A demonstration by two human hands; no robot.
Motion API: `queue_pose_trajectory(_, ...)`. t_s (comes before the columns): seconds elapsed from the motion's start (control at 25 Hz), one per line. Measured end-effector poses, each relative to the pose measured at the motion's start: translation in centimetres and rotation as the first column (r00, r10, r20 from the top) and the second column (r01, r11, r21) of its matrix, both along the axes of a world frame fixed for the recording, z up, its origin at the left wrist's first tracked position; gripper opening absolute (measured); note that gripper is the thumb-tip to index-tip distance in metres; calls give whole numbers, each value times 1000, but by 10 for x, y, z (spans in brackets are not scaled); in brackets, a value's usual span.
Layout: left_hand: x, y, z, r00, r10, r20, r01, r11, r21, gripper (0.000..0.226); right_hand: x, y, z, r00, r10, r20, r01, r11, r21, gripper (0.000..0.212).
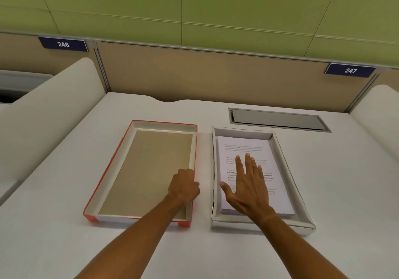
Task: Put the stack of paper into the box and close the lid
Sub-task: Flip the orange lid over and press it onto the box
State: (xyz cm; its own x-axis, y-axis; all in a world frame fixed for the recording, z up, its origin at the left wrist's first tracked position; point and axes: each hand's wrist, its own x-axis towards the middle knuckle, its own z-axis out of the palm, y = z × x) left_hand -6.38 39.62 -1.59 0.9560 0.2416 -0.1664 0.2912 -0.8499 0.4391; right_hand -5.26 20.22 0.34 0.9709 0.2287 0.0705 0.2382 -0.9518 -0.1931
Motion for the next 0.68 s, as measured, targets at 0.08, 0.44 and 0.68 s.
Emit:
queue_pose_trajectory(0.08, 2, 1, 11, 1000, 4, 16, -4, 1000, -22, 17, 0, 1, 2, 999, -32, -22, 32, 999, 16, 99)
queue_pose_trajectory(0.44, 11, 38, 143, 868, 339, 364, -140, 868, -476, 16, 19, 38, 35, 985, -62, -159, 138, 834, 534, 67)
queue_pose_trajectory(0.68, -15, 78, 209, 823, 513, 245, 11, 417, -909, 12, 34, 56, 44, 877, 33, -479, 399, 504, 766, 40)
